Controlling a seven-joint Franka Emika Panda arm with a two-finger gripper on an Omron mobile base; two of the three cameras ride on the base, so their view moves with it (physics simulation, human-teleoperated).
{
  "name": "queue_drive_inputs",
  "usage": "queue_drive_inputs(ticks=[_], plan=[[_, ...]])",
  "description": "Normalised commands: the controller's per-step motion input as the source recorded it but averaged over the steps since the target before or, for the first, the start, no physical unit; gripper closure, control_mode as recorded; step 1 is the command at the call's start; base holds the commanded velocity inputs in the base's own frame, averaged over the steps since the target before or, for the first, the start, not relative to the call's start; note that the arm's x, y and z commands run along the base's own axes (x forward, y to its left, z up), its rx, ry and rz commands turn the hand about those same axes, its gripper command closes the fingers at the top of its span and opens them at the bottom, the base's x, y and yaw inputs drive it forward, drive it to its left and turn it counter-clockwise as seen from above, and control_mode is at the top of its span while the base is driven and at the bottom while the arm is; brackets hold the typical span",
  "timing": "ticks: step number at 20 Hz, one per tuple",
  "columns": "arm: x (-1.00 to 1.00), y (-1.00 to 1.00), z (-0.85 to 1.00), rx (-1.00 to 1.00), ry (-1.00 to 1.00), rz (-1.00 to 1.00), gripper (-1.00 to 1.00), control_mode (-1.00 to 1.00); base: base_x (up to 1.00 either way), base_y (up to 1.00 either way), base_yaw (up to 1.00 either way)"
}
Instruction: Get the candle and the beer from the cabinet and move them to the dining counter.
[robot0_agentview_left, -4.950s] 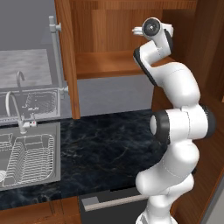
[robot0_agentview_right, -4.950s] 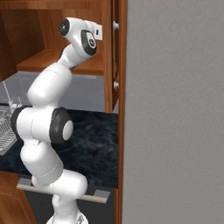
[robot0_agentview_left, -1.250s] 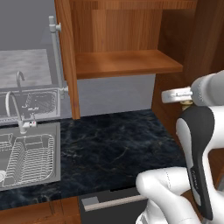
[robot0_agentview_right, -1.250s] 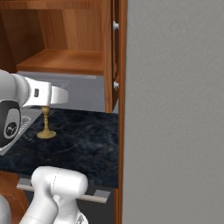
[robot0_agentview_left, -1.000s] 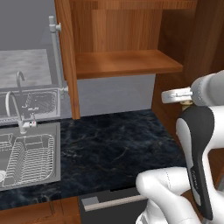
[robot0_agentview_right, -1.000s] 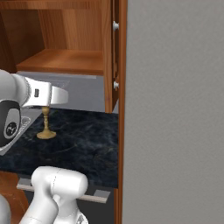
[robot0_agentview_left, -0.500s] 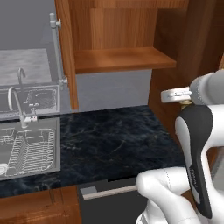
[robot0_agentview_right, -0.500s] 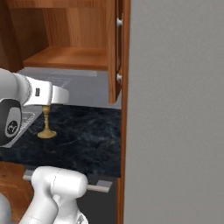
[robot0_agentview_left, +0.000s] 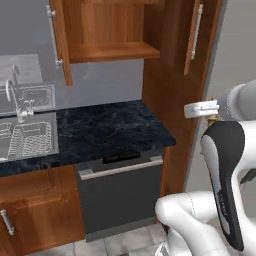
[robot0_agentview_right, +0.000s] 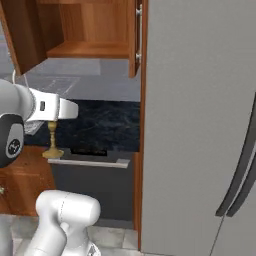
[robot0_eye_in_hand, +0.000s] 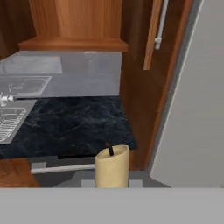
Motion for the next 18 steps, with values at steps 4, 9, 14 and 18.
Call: queue_drive_inputs(ticks=[4, 9, 14, 18], plan=[[0.0, 0.0, 0.0, 0.0, 0.0, 0.0, 1.0, 1.0, -0.75, 0.04, -0.84], [0.0, 0.0, 0.0, 0.0, 0.0, 0.0, 1.0, 1.0, -0.23, 0.02, -0.99], [0.0, 0.0, 0.0, 0.0, 0.0, 0.0, 1.0, 1.0, -0.02, 0.0, -1.0], [0.0, 0.0, 0.0, 0.0, 0.0, 0.0, 1.0, 1.0, 0.0, 0.05, -0.97]])
